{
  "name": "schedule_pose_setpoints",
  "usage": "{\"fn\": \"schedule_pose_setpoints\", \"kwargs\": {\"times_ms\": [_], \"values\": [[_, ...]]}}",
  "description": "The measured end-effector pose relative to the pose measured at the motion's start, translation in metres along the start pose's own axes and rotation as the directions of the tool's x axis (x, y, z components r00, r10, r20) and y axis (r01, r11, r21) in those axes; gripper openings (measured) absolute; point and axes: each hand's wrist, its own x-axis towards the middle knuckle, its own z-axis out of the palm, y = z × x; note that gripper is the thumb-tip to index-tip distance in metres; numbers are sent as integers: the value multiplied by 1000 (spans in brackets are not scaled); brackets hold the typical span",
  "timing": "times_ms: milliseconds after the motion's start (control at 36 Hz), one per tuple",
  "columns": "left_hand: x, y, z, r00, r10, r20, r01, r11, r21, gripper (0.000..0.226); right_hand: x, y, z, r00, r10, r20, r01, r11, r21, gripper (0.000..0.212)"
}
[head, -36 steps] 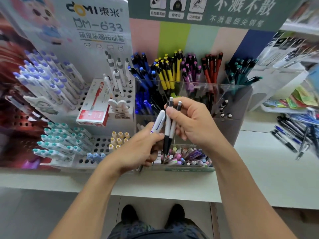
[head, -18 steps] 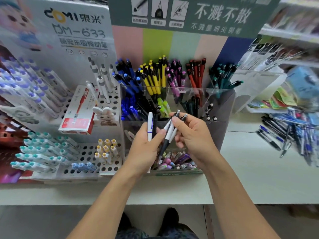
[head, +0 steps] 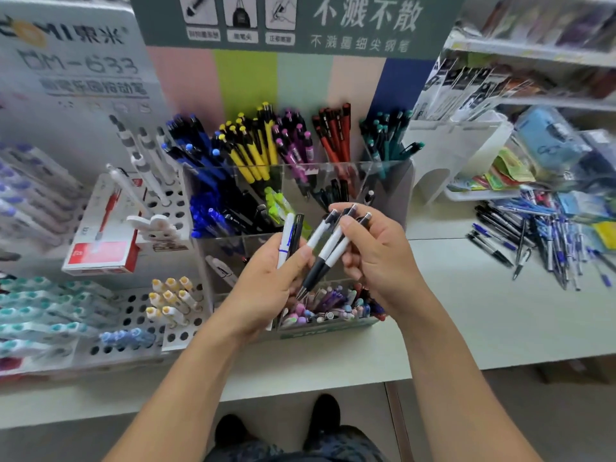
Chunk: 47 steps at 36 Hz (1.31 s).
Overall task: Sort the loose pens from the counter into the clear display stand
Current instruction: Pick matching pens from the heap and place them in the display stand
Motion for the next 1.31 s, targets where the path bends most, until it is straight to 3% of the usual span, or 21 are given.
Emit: {"fn": "schedule_pose_setpoints", "kwargs": {"times_ms": [222, 333, 472, 694, 806, 917, 1000, 1083, 1194, 1306], "values": [[0, 0, 3, 990, -122, 70, 138, 931, -337, 21, -1, -18, -35, 998, 43, -53, -43, 999, -1, 17], [0, -3, 18, 989, -98, 109, 111, 986, -128, 7, -13, -8, -31, 993, 101, 56, -100, 995, -22, 19], [0, -5, 38, 988, -102, 116, 111, 992, -68, 12, -19, 10, -25, 988, 141, -62, -142, 990, -8, 14], [5, -6, 47, 1000, 7, 17, -9, 987, 161, 21, -15, 7, -31, 981, 148, -128, -172, 965, -200, 25], [5, -1, 51, 999, 2, -54, 5, 993, 118, 21, -17, -2, -35, 990, 53, -131, -78, 979, -189, 22], [9, 2, 46, 987, -96, -128, 83, 991, -101, 17, -14, -28, -52, 942, -188, -278, 147, 976, -162, 15], [9, 3, 42, 991, -91, -97, 78, 989, -128, 18, -6, -53, -72, 809, -467, -357, 379, 878, -292, 16], [11, 5, 41, 993, -80, -90, 74, 995, -67, 25, 15, -57, -79, 714, -635, -295, 433, 731, -527, 7], [15, 10, 47, 988, -107, -115, 92, 988, -127, 24, 41, -34, -70, 731, -671, -125, 353, 528, -773, 17], [19, 11, 46, 973, -112, -202, 87, 988, -129, 23, 46, -10, -62, 866, -497, 59, 300, 422, -856, 18]]}}
